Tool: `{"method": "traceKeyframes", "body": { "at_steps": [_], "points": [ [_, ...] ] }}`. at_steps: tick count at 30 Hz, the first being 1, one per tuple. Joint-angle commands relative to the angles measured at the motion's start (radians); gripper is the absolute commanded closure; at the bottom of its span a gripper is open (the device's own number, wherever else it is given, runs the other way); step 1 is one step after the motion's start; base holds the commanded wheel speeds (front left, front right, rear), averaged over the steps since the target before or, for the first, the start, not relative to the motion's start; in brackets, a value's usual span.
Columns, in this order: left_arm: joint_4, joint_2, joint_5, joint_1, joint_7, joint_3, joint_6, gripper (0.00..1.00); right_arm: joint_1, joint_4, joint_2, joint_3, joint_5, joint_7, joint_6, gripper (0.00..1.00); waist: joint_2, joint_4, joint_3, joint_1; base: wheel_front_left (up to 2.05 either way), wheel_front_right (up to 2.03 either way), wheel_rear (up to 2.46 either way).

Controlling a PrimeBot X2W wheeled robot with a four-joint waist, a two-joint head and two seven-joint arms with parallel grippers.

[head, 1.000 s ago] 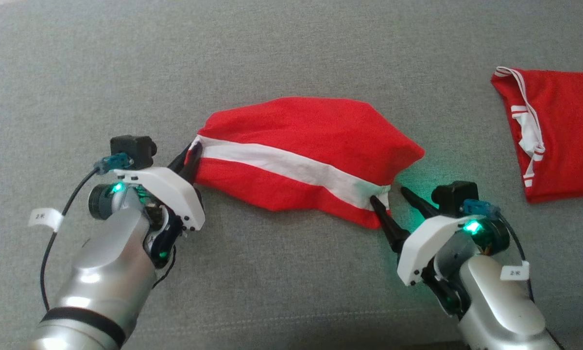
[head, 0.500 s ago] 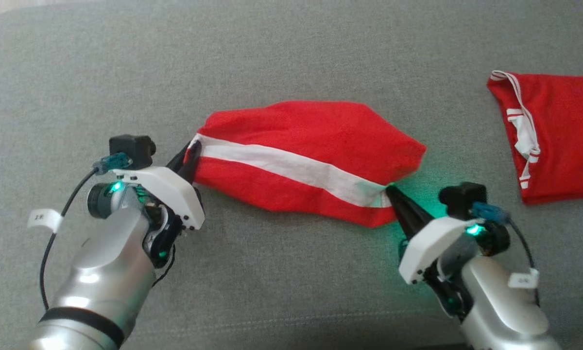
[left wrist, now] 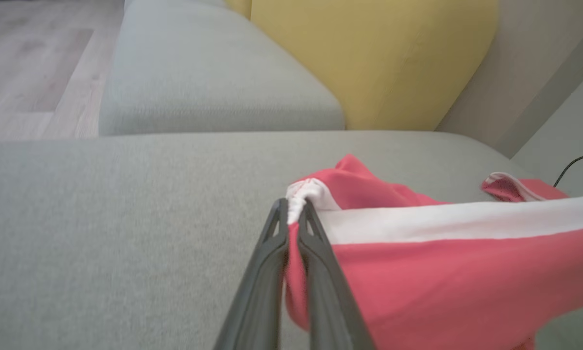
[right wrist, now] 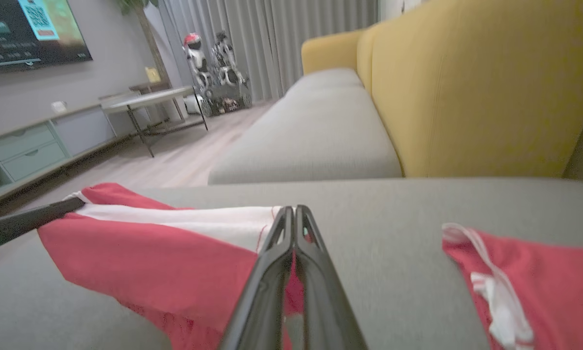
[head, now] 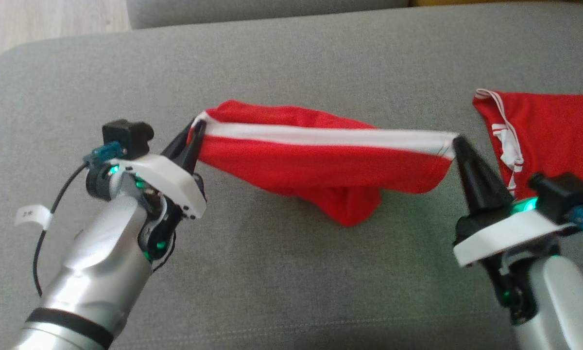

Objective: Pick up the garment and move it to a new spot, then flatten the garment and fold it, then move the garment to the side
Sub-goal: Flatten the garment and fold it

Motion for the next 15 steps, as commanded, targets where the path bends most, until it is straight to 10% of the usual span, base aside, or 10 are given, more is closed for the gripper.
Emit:
{"method": "traceKeyframes", "body": {
  "at_steps": [1,15],
  "points": [
    [-0.058,0.048,0.002,-0.038,-0.012,0.036,0.012,1.00,-0.019,-0.078,-0.008,-0.003,-0.015,-0.001,-0.001,1.00,0.0000,0.005,-0.017,0.0000,0.00,0.00,0.00],
    [-0.641,0.172,0.019,-0.105,0.103,0.102,0.146,1.00,-0.205,-0.461,-0.066,-0.152,-0.089,0.079,-0.001,1.00,0.0000,0.043,-0.142,0.0000,0.00,0.00,0.00]
  ]
}}
